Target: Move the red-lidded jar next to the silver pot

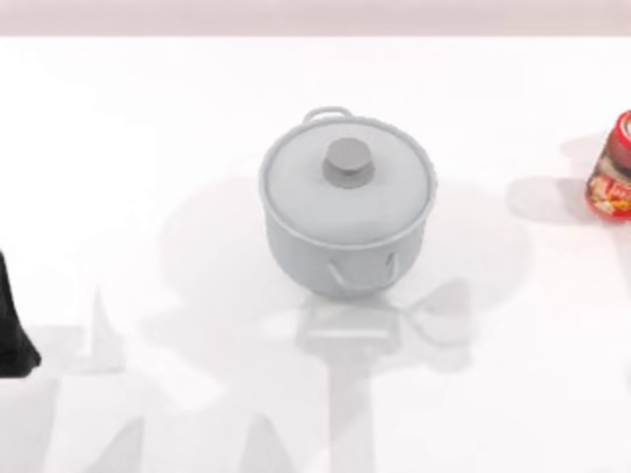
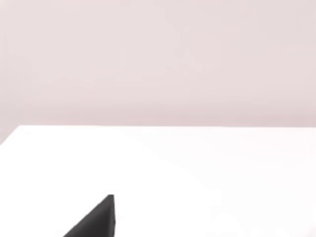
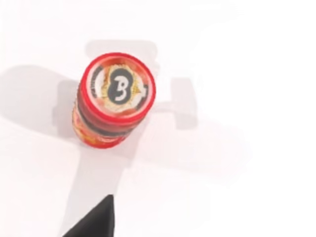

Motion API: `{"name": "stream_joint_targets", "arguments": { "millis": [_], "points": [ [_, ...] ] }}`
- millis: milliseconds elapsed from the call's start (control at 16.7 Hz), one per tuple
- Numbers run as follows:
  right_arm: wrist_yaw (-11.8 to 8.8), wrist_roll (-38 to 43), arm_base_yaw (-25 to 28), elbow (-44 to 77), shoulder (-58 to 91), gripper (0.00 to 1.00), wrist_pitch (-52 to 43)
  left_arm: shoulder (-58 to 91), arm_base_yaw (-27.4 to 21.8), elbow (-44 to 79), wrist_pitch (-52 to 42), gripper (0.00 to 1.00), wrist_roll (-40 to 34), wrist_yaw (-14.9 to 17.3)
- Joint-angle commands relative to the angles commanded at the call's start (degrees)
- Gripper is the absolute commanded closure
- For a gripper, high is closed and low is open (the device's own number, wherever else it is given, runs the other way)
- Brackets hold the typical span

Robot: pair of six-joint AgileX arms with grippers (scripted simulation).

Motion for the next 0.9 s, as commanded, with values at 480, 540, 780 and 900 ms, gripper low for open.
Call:
{"name": "stream_joint_targets", "arguments": {
  "millis": [480, 540, 780, 900],
  "points": [
    [-1.1, -16.0, 1.9, 42.6, 41.3, 0.00, -20.0, 0.0, 0.0, 0.0, 0.0, 0.00, 0.0, 0.0],
    [-1.3, -17.8, 2.3, 45.6, 45.6, 0.00, -22.4, 0.0, 0.0, 0.0, 0.0, 0.00, 0.0, 0.0],
    [-2.0, -23.6, 3.7, 52.9, 58.8, 0.00, -30.8, 0.0, 0.0, 0.0, 0.0, 0.00, 0.0, 0.0],
    [-2.2, -25.2, 4.2, 54.2, 62.0, 0.00, -33.3, 0.0, 0.0, 0.0, 0.0, 0.00, 0.0, 0.0]
  ]
}}
